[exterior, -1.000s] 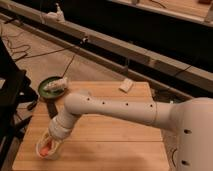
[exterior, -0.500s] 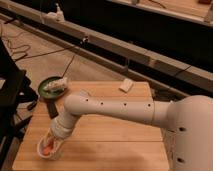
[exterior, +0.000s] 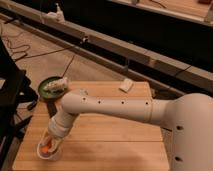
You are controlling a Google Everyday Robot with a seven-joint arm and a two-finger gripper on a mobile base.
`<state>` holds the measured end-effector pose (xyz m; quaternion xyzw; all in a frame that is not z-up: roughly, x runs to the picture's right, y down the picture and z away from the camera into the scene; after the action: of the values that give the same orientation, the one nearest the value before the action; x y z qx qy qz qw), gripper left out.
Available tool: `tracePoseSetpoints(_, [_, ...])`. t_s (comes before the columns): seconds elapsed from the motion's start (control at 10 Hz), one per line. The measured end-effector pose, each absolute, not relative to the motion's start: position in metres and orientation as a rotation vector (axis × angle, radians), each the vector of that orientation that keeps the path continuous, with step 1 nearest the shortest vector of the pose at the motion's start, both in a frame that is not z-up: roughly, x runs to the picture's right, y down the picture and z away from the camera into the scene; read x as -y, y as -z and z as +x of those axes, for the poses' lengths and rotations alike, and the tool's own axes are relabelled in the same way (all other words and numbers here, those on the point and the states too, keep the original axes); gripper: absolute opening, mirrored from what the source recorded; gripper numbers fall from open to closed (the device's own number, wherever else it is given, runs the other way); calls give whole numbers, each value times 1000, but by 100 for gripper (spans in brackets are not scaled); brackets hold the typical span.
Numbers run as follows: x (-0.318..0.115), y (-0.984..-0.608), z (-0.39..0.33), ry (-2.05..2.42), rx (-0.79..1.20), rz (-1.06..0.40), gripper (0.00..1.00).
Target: Place the pepper in the ceramic cup
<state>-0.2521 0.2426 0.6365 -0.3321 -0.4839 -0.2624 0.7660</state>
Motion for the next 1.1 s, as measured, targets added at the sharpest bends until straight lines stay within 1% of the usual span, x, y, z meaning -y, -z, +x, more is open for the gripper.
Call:
tracePoseSetpoints(0.1, [-243,-635,-254,571,1056,-723,31])
tracePoseSetpoints(0.2, [-244,-634,-255,572,1059,-726,38])
tracePoseSetpoints(0.3, [-245,-633,-256,573,1063,-729,50])
tracePoseSetpoints(0.4, [-245,-632,-257,577,1065,-731,58])
tracePoseSetpoints(0.5, [-245,-633,-257,579,1064,-732,69])
tracePoseSetpoints(0.6, [-244,-635,-257,579,1062,-732,73])
tracePoseSetpoints(1.1, [-242,-639,-256,576,1054,-730,73])
